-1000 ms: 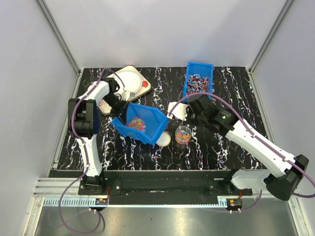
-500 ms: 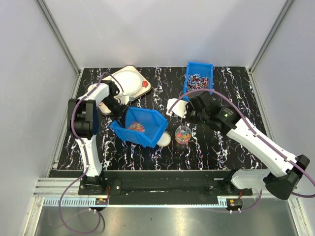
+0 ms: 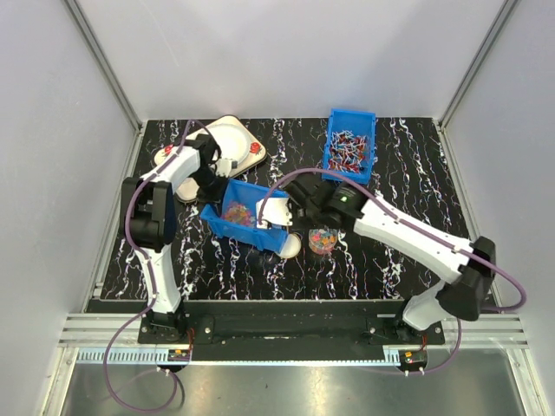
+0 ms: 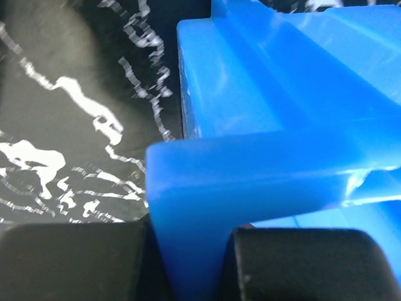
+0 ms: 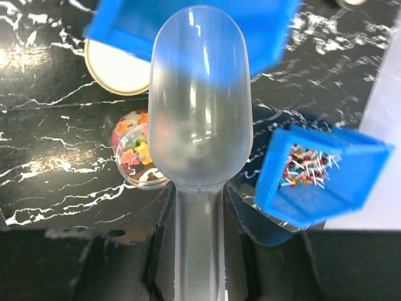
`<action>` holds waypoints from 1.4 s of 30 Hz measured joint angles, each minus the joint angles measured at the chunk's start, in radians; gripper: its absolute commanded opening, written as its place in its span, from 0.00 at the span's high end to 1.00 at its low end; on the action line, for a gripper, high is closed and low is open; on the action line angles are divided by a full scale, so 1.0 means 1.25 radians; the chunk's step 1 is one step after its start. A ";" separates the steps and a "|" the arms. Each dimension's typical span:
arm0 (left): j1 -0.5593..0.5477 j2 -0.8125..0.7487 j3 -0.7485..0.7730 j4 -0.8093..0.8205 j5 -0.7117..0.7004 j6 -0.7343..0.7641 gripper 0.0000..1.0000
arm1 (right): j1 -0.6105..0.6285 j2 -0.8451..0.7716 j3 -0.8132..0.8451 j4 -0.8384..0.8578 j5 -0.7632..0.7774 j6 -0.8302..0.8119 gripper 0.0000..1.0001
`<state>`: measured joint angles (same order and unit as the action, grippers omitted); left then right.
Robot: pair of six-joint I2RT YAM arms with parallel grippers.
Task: Pack the candies
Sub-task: Scoop the fake candies from the storage box.
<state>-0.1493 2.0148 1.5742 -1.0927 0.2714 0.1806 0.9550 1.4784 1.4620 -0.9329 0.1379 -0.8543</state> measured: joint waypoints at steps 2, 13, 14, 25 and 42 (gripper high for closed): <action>-0.013 0.000 -0.002 0.011 0.001 -0.007 1.00 | 0.005 0.035 0.012 -0.009 0.001 -0.016 1.00; -0.031 -0.019 -0.024 0.019 0.002 -0.019 1.00 | 0.005 0.223 0.130 -0.033 0.023 -0.088 1.00; -0.031 -0.021 -0.024 0.019 0.002 -0.019 1.00 | 0.005 0.238 0.136 -0.035 0.023 -0.094 1.00; -0.031 -0.044 -0.033 0.024 0.003 -0.020 1.00 | 0.005 0.394 0.277 -0.109 0.006 -0.149 1.00; -0.031 -0.066 -0.037 0.025 0.004 -0.018 1.00 | 0.005 0.521 0.435 -0.197 -0.104 -0.191 1.00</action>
<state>-0.1886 1.9324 1.5276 -1.0615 0.2760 0.1585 0.9619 2.1296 2.0064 -1.1790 0.0074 -1.0931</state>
